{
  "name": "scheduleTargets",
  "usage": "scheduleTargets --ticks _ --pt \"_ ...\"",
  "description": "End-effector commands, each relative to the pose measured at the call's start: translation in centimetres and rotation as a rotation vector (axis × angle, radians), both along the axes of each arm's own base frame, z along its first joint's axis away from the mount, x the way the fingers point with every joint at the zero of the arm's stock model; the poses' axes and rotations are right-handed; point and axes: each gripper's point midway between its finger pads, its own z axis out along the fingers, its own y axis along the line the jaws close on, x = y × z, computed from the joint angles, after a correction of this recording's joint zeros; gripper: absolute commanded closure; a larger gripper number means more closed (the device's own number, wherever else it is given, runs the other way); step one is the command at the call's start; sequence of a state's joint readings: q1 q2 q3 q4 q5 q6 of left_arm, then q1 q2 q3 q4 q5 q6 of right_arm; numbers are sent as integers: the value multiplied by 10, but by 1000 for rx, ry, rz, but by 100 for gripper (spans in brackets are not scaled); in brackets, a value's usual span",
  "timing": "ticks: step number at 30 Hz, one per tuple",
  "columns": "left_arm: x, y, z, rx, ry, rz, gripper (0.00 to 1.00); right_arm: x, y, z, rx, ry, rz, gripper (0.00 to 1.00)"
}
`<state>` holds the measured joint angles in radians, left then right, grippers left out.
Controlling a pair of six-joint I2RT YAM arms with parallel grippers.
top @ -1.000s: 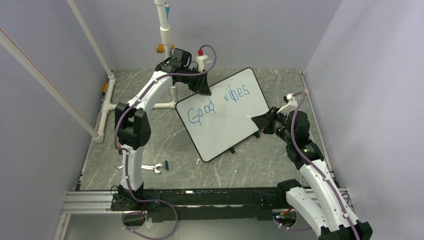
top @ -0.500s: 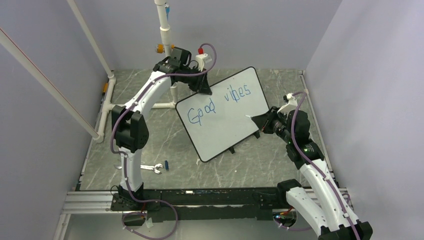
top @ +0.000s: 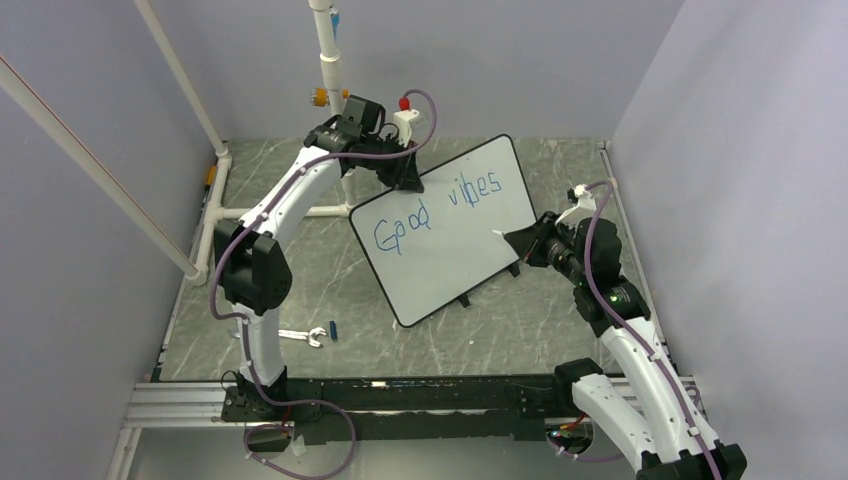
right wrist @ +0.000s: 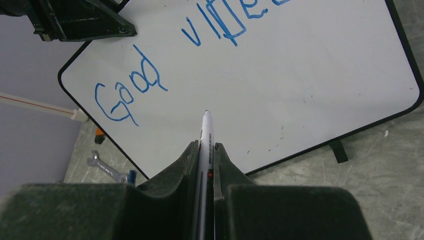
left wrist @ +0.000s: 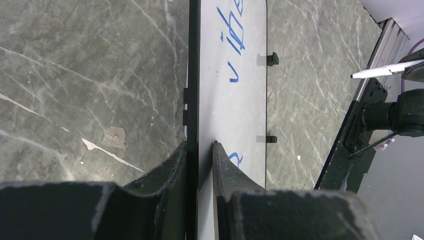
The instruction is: Write a sentence on the whiteboard
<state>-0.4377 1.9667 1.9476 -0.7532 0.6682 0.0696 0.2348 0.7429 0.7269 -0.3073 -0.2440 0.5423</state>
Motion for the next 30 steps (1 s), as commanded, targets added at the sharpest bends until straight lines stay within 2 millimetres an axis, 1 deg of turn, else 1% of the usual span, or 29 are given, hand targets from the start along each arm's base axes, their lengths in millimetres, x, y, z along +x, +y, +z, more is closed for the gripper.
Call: scheduleTargets --ticks 1,4,8,12,14,19,24,30 --pt "4 1 38 -5 -169 25 100 4 -1 23 -7 -58 -6 100" --pt "-2 0 43 -24 -179 30 100 5 -1 23 -24 -70 5 100" --pt "-8 5 47 -23 -221 54 100 4 -1 26 -52 -92 26 100" --pt "-12 8 45 -20 -230 61 100 3 -2 29 -66 -119 33 100" --pt "-14 7 42 -16 -229 64 100 4 -1 27 -68 -124 36 100" --pt "-17 3 38 11 -243 86 100 7 5 26 -67 -123 54 100" --pt "-23 -2 37 27 -262 80 100 14 9 26 -86 -110 53 100" --pt "-23 2 34 58 -284 92 100 14 22 28 -155 -139 61 100"
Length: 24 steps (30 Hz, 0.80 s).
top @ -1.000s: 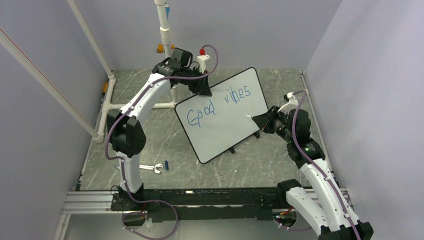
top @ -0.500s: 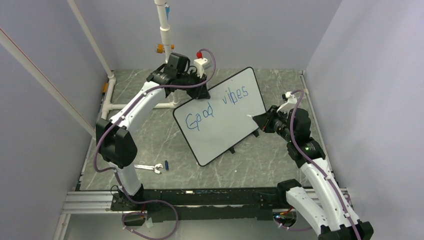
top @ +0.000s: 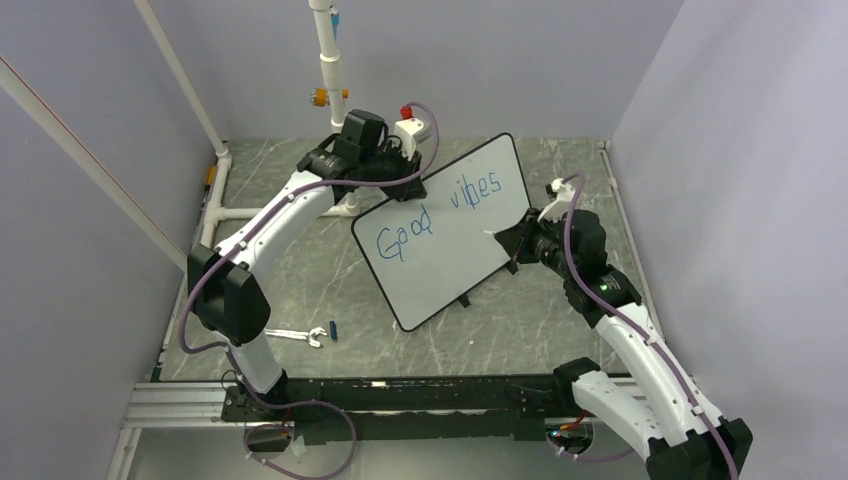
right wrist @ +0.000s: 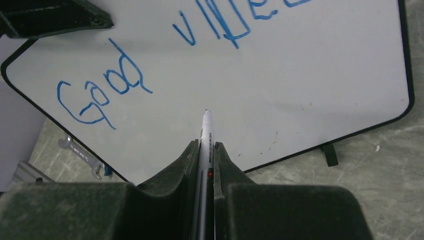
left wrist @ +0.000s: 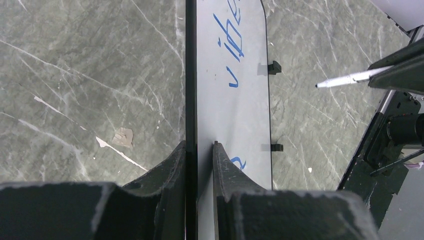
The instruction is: Write a sentence on the whiteboard
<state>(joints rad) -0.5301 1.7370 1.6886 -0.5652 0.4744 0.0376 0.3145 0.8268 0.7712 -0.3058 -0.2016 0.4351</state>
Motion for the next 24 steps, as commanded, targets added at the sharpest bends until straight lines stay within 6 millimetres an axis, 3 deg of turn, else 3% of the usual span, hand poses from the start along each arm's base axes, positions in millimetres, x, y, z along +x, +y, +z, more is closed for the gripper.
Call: scheduleTargets --ticks 1,6,14,24 --pt "6 6 13 37 -113 20 100 7 10 32 -58 -135 -2 100" --pt "10 12 13 56 -132 53 100 4 29 17 -140 -153 28 100" --pt "12 16 14 63 -142 76 100 -6 48 12 -144 -207 53 100" --pt "11 16 14 58 -144 79 100 -18 52 -3 -131 -245 35 100"
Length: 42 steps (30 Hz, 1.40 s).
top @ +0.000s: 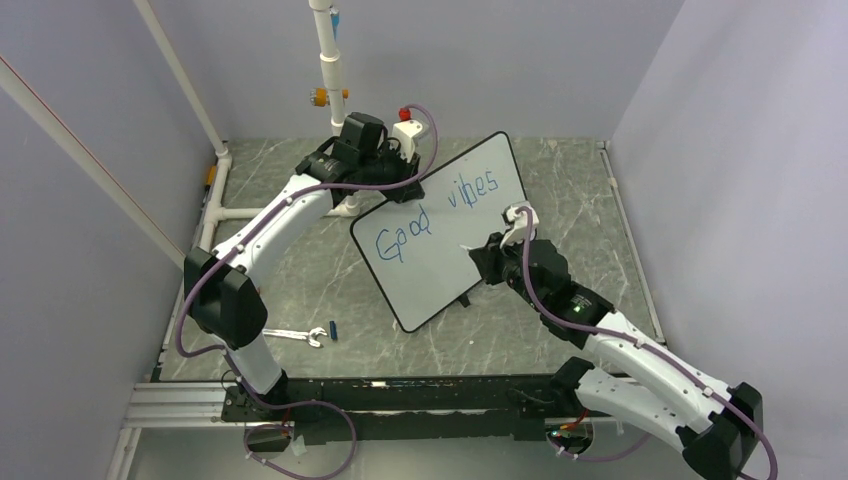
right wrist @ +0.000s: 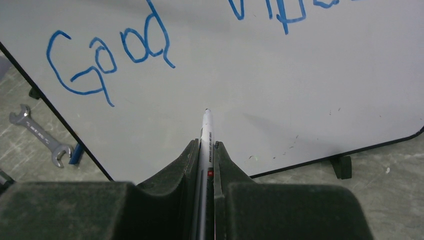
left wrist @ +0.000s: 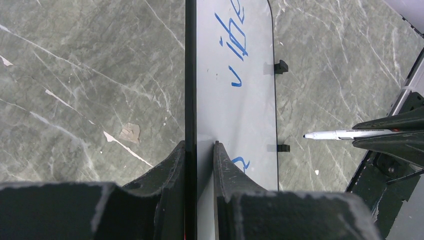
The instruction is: Write a sentence on the whiteboard
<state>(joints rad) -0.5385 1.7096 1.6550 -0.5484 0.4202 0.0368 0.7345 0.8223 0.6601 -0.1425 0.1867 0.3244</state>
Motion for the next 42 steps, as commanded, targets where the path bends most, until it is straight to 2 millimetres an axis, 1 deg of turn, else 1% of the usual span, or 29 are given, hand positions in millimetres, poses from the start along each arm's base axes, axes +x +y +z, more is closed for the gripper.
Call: scheduleTargets --ticks 1,6,11,15,19,22,26,31,35,42 --pt "11 11 14 39 -117 42 100 3 -2 14 52 -85 -39 100" --pt "11 10 15 36 -116 42 100 -3 4 5 55 -88 -11 100" --pt "11 11 14 36 -118 43 100 -5 18 8 59 -112 20 100" --pt "12 11 13 40 -115 45 100 -7 30 15 71 -134 39 100" --pt "12 11 11 43 -111 48 100 -11 46 17 74 -144 73 100" --pt "14 12 11 47 -114 59 100 -16 59 11 65 -138 93 100" --pt "15 14 9 54 -111 69 100 -28 76 7 50 -155 115 100" --pt "16 15 9 60 -111 80 100 -37 89 3 18 -173 122 100" --pt "17 16 9 62 -112 86 100 -39 100 -1 -9 -173 130 100" --pt "17 16 9 61 -109 86 100 -34 112 -9 -58 -158 104 100"
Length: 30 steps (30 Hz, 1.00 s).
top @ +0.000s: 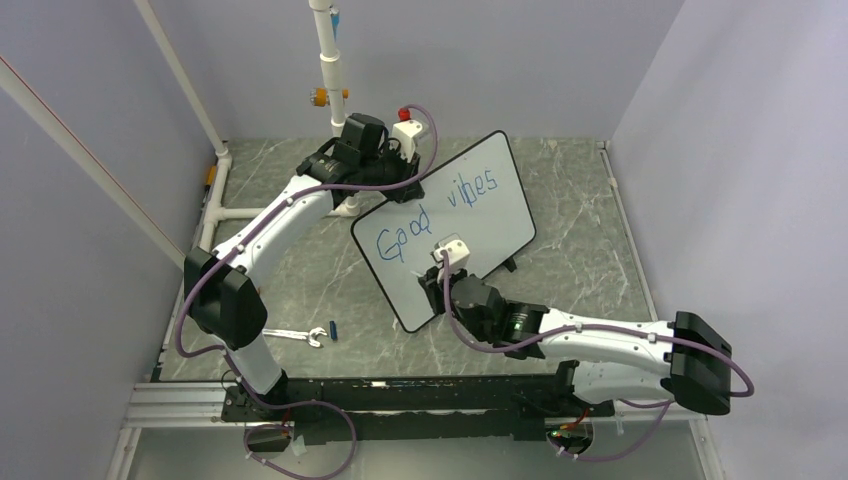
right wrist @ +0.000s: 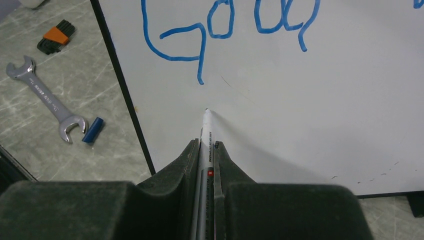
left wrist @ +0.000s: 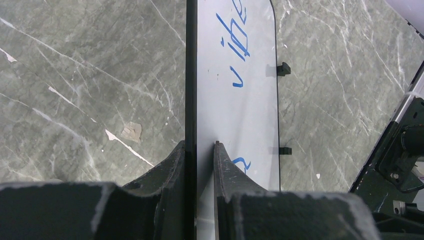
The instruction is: Write a sentence on the whiteboard
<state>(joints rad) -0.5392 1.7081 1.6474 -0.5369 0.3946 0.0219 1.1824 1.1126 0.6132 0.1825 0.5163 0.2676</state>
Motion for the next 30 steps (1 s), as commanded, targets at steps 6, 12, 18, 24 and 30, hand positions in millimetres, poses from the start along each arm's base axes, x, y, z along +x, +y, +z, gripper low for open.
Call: scheduleTargets --ticks 6,12,18,24,30 --pt "14 14 10 60 -109 58 100 10 20 22 28 -38 -30 100" --pt "14 15 10 63 -109 59 100 4 28 15 5 -26 -2 100" --pt "14 15 8 69 -111 64 100 -5 36 3 -28 -8 20 100" --pt "15 15 8 67 -113 63 100 -12 31 -10 -55 12 13 100" --pt "14 16 9 66 -117 63 100 -12 13 -21 -74 24 -34 100"
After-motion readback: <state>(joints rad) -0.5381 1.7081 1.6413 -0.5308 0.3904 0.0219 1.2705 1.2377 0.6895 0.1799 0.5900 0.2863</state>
